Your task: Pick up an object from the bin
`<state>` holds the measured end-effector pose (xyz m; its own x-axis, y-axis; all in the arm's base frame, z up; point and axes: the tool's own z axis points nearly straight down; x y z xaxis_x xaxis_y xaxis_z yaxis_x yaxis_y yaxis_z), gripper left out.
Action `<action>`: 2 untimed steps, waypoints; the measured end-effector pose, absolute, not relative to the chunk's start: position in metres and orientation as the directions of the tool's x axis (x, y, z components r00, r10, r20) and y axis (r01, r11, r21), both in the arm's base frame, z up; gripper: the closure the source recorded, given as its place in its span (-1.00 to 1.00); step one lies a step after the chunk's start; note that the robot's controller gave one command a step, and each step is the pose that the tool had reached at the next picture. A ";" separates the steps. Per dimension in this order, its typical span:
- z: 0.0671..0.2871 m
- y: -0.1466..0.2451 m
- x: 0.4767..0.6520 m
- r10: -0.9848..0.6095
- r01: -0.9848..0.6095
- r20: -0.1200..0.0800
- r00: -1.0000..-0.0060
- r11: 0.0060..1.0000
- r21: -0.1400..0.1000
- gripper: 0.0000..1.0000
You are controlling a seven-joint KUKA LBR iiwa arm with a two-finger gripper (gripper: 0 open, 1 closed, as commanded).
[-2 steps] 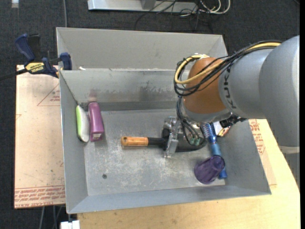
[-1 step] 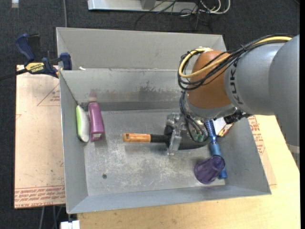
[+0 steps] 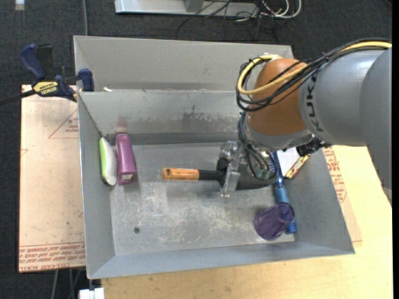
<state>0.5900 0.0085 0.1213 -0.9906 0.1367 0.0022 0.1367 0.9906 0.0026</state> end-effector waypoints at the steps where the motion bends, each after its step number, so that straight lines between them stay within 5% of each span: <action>1: 0.131 0.008 0.591 0.136 0.136 -0.003 -0.991 0.991 0.003 1.00; 2: 0.135 0.008 0.591 0.137 0.137 -0.001 -0.991 0.991 0.003 1.00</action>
Offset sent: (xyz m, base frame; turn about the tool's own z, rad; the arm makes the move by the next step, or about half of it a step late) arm -0.0001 0.0001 0.0271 0.0000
